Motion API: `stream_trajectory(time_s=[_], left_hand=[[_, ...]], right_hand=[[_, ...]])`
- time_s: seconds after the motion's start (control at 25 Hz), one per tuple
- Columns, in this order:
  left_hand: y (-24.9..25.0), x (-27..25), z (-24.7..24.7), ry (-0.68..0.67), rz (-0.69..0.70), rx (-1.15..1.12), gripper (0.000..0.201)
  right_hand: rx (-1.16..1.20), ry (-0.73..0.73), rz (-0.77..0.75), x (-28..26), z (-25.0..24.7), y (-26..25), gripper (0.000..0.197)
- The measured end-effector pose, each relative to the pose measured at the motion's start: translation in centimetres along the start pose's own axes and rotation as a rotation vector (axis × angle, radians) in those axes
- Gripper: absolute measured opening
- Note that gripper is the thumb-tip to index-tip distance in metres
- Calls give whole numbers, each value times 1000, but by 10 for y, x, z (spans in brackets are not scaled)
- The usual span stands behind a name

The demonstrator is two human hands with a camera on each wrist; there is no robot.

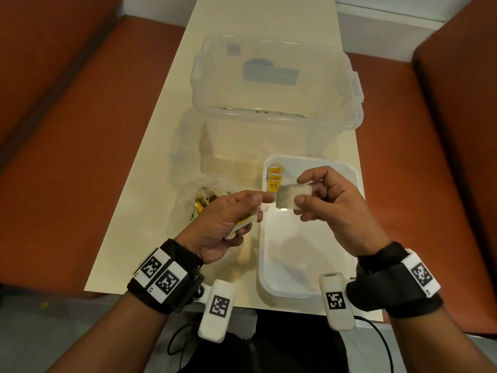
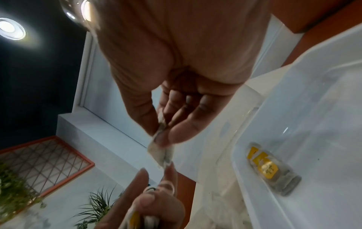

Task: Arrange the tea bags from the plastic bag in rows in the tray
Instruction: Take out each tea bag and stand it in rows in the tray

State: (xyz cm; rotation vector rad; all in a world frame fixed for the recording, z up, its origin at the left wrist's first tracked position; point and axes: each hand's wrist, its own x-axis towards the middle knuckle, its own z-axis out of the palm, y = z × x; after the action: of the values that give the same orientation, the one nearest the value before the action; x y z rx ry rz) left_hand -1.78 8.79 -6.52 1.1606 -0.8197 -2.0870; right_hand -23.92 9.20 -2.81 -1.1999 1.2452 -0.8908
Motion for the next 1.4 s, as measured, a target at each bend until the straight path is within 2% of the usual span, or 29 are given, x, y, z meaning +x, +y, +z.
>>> stream_trajectory(time_s=[0.08,0.16,0.24,0.4,0.48,0.56,0.64,0.72,0.84,0.92,1.0,1.2,1.4], left_hand=[[-1,1,6,1,6,71,35],[-2,3,13,-17,7,125,31],[-6,7,20,-14,14,129,23],[-16,14,28,87,67,140,9],[-23,16,29,116,85,168,9],[-29,14,27,143,57,217,13],[-32,10,23,175,1,239,15],[-32,8,18,200,-47,215,15],[-30,7,13,230,-79,200,15],[-29,5,11,229,-79,209,15],[-28,3,10,222,-75,213,14],[-26,1,7,227,-75,196,14],[-24,-1,9,221,-92,155,16]], right_hand=[[-24,-96,48,-2,-2,-3,32],[-56,-136,74,-1,-3,-5,35],[-57,-96,92,1,-4,-4,33],[-63,-46,216,1,-3,4,18],[-72,-11,256,2,-2,11,5],[-39,74,246,8,-3,17,2],[-101,186,215,21,-7,25,6],[-264,223,219,38,-9,36,12],[-460,27,325,64,-2,56,14],[-515,-39,388,81,3,71,14],[-551,-3,404,94,4,82,13],[-503,189,426,103,3,98,32],[-533,218,394,101,6,103,36]])
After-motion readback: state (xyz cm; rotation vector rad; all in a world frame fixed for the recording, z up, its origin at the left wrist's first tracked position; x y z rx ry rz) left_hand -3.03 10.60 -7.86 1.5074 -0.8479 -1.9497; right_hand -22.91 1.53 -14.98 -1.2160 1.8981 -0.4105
